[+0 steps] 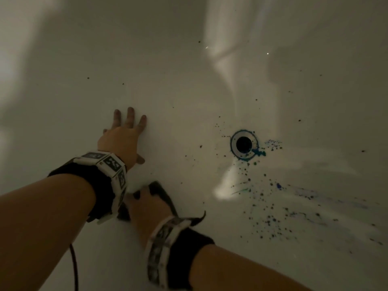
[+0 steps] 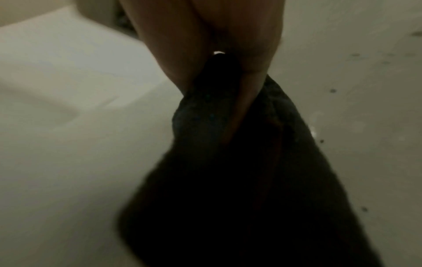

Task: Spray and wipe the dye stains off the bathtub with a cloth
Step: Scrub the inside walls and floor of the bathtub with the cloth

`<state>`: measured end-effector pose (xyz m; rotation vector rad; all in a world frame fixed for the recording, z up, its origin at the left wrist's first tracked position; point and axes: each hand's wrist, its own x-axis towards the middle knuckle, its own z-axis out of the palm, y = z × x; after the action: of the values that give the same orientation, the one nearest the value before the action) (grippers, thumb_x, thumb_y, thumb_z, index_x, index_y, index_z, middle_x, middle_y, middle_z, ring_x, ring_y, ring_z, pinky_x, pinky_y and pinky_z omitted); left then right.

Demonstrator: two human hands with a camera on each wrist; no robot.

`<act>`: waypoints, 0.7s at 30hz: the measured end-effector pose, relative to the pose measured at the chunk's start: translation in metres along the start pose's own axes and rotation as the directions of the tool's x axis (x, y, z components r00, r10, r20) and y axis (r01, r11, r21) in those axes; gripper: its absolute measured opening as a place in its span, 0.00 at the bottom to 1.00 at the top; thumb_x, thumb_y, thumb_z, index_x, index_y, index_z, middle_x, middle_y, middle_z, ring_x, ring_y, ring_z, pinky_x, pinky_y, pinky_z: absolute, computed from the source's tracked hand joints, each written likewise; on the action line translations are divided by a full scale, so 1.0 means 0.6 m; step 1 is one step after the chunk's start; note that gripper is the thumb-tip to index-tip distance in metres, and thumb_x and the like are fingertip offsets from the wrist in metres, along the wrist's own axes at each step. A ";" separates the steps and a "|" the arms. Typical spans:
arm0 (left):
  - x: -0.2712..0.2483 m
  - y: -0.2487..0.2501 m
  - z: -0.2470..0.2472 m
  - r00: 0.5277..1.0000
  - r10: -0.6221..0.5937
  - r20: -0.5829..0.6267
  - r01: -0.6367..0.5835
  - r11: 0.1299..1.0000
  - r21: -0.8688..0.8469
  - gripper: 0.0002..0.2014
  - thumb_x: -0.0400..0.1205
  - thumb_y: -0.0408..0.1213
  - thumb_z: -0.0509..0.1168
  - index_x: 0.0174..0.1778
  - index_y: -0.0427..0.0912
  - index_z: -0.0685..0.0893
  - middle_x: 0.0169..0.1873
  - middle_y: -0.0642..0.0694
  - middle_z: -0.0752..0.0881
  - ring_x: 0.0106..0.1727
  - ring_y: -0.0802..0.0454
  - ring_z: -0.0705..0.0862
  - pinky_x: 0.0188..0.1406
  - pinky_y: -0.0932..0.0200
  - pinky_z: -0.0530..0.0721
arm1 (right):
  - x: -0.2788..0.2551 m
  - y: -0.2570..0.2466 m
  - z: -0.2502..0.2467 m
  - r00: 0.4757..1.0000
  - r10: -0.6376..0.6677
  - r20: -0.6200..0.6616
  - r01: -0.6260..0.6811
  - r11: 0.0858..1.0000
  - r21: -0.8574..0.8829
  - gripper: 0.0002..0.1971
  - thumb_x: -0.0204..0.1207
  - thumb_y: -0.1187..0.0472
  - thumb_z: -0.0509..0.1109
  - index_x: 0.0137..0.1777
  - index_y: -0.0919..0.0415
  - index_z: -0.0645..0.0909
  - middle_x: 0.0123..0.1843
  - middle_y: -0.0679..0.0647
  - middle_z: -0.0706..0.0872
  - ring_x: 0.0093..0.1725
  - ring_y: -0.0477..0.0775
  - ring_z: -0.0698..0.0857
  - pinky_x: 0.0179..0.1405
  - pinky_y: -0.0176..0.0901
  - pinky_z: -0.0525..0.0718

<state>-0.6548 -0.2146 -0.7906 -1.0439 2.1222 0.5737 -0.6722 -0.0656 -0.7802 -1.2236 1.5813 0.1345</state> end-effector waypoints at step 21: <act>-0.002 -0.002 0.000 1.000 -0.023 0.000 0.023 0.999 -0.029 0.54 0.73 0.44 0.74 0.82 0.53 0.39 0.81 0.49 0.32 0.82 0.42 0.35 0.78 0.37 0.58 | -0.221 0.184 -0.289 0.994 0.103 0.034 -0.102 0.994 -0.040 0.13 0.74 0.69 0.67 0.47 0.49 0.72 0.48 0.43 0.78 0.44 0.38 0.77 0.46 0.33 0.80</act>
<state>-0.6534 -0.2149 -0.7897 -1.0830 2.1058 0.5947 -0.8828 -0.0408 -0.6588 -1.1632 1.6166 0.2524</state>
